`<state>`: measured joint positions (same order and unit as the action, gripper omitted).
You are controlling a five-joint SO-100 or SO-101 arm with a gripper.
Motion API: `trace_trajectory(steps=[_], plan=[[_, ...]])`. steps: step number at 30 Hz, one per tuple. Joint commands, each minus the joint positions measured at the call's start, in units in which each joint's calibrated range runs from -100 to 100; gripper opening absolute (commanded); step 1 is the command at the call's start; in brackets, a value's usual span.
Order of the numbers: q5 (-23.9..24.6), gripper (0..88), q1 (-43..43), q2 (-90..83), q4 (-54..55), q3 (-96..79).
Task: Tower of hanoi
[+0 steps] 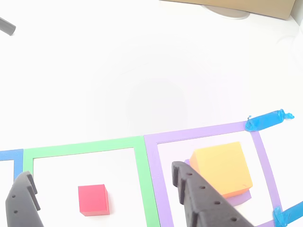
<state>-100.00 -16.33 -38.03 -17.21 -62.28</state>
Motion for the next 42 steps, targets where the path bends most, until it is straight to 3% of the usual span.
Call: trace_trajectory(steps=[1, 8, 17, 30, 42], plan=[[0.00, 35.1, 0.98, 3.35, 15.43, -4.53], [0.00, 35.8, 1.37, 12.40, 36.16, -13.53], [0.00, 35.8, 1.75, 27.98, 55.02, -16.35], [0.00, 35.1, 6.07, 45.99, 70.00, -13.99], [0.00, 31.1, 6.74, 56.24, 73.00, -4.26]])
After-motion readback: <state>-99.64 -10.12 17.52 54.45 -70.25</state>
